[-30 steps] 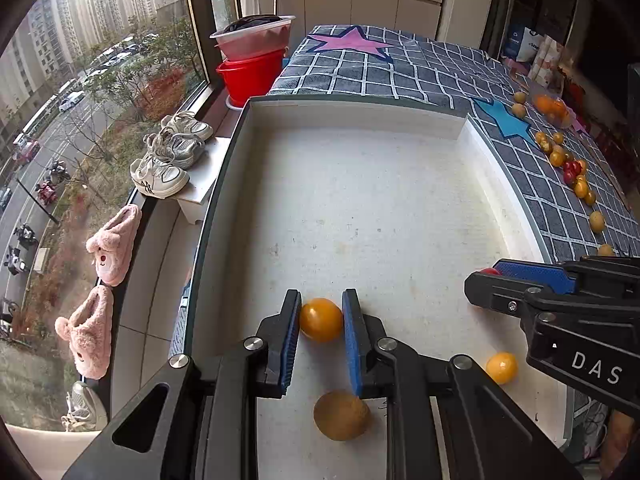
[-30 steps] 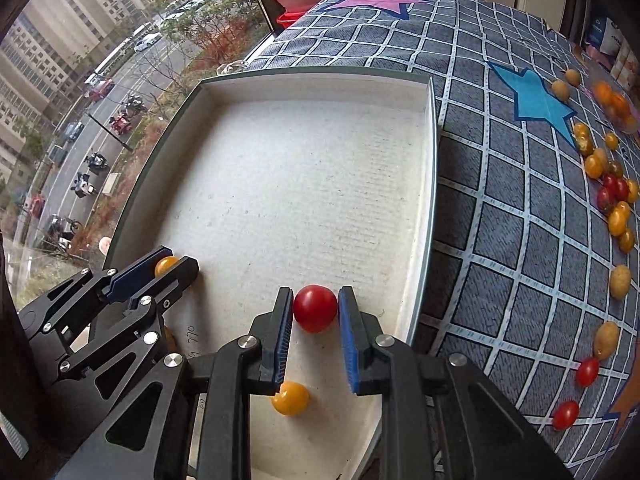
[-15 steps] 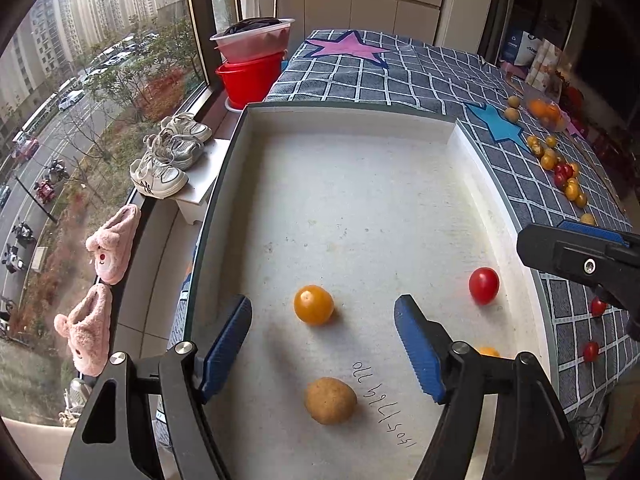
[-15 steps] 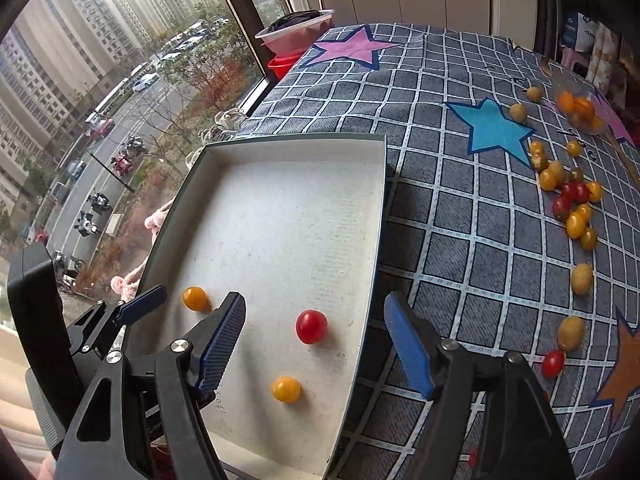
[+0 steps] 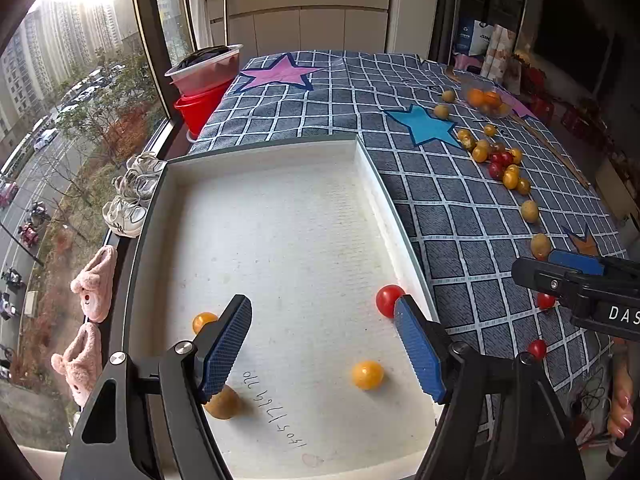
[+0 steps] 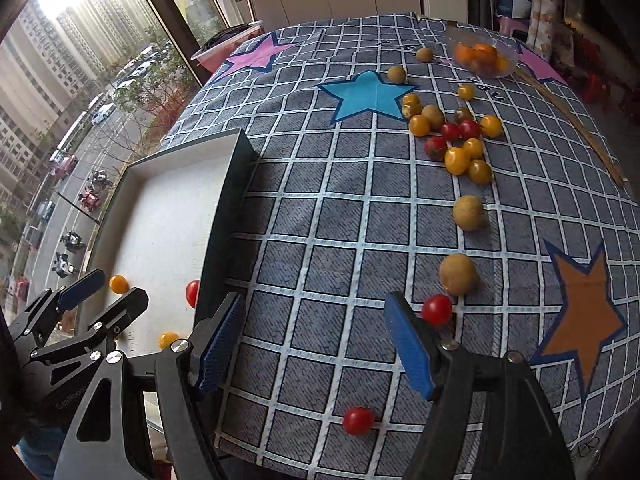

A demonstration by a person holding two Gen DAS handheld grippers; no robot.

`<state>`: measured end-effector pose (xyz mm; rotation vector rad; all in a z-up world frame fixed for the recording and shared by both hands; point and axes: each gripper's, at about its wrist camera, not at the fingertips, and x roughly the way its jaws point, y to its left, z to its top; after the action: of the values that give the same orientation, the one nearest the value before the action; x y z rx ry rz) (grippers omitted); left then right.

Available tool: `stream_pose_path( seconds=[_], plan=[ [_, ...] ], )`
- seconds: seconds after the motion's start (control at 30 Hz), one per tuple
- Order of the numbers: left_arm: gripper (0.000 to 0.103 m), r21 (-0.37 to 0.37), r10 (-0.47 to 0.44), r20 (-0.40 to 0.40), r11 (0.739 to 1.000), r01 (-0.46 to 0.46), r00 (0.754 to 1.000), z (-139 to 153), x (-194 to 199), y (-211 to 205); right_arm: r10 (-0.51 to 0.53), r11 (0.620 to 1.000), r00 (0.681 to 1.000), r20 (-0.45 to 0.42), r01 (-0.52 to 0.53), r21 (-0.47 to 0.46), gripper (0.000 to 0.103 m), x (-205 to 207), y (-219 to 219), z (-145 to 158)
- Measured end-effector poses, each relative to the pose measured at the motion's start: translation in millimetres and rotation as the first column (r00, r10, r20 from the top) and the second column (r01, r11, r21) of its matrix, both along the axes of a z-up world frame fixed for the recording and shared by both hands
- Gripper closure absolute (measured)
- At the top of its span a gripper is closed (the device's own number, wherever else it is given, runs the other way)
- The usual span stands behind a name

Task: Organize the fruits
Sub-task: 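Grasp a red cherry tomato with the left tool while the right grasps a brown kiwi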

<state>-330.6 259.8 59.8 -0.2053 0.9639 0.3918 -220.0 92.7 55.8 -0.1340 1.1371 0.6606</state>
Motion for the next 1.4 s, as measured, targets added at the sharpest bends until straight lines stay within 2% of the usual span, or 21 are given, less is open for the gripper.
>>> stream_pose_path(
  seconds=[0.17,0.3,0.43,0.77,0.83,1.0,1.13,1.17,1.23,1.3,1.4],
  plan=[
    [0.028,0.001,-0.073,-0.001,0.997,0.073,0.997,4.0,18.4,-32.7,-0.092,0.996,0.996,0.021,0.092,-0.013,0.028,20.4,-44.8,-2.8],
    [0.028,-0.009,-0.138,-0.02,0.99,0.138,0.99,-0.4,31.3,-62.3,-0.155,0.988,0.988,-0.001,0.155,-0.014,0.028,34.9,-75.4,-11.2],
    [0.028,-0.026,-0.188,-0.041,0.982,0.187,0.981,-8.3,36.9,-89.3,-0.173,0.985,0.985,-0.018,0.173,-0.003,0.028,41.7,-89.7,-18.0],
    [0.028,-0.053,-0.236,-0.087,0.971,0.232,0.968,-33.7,37.8,-131.0,-0.089,0.995,0.996,-0.034,0.09,0.031,0.029,44.3,-70.9,-28.1],
    [0.028,-0.065,-0.247,-0.065,0.968,0.243,0.967,-35.5,38.1,-136.4,-0.076,0.996,0.996,-0.039,0.078,0.036,0.031,46.7,-66.3,-30.0],
    [0.028,-0.022,-0.26,-0.059,0.965,0.259,0.964,-38.1,42.1,-153.6,-0.056,0.998,0.997,-0.044,0.057,0.033,0.033,53.5,-56.9,-35.1],
    [0.028,-0.035,-0.285,-0.089,0.958,0.283,0.954,-48.5,42.6,-163.8,-0.043,0.999,0.999,-0.019,0.044,0.012,0.035,54.8,-49.5,-36.3],
    [0.028,-0.027,-0.283,-0.072,0.959,0.282,0.956,-47.7,41.0,-165.2,-0.042,0.999,0.999,-0.015,0.042,0.01,0.035,55.3,-48.9,-36.3],
    [0.028,-0.025,-0.287,-0.071,0.958,0.286,0.955,-47.4,41.6,-167.2,-0.041,0.999,0.999,-0.006,0.041,0.005,0.038,55.3,-47.6,-36.3],
    [0.029,-0.029,-0.285,-0.072,0.958,0.284,0.956,-47.5,41.5,-168.8,-0.038,0.999,0.999,0.003,0.038,-0.002,0.046,54.6,-46.4,-36.0],
    [0.042,-0.034,-0.286,-0.065,0.958,0.284,0.956,-45.5,39.5,-171.7,-0.033,0.999,0.999,0.006,0.033,-0.004,0.057,54.0,-45.7,-36.0]
  ],
)
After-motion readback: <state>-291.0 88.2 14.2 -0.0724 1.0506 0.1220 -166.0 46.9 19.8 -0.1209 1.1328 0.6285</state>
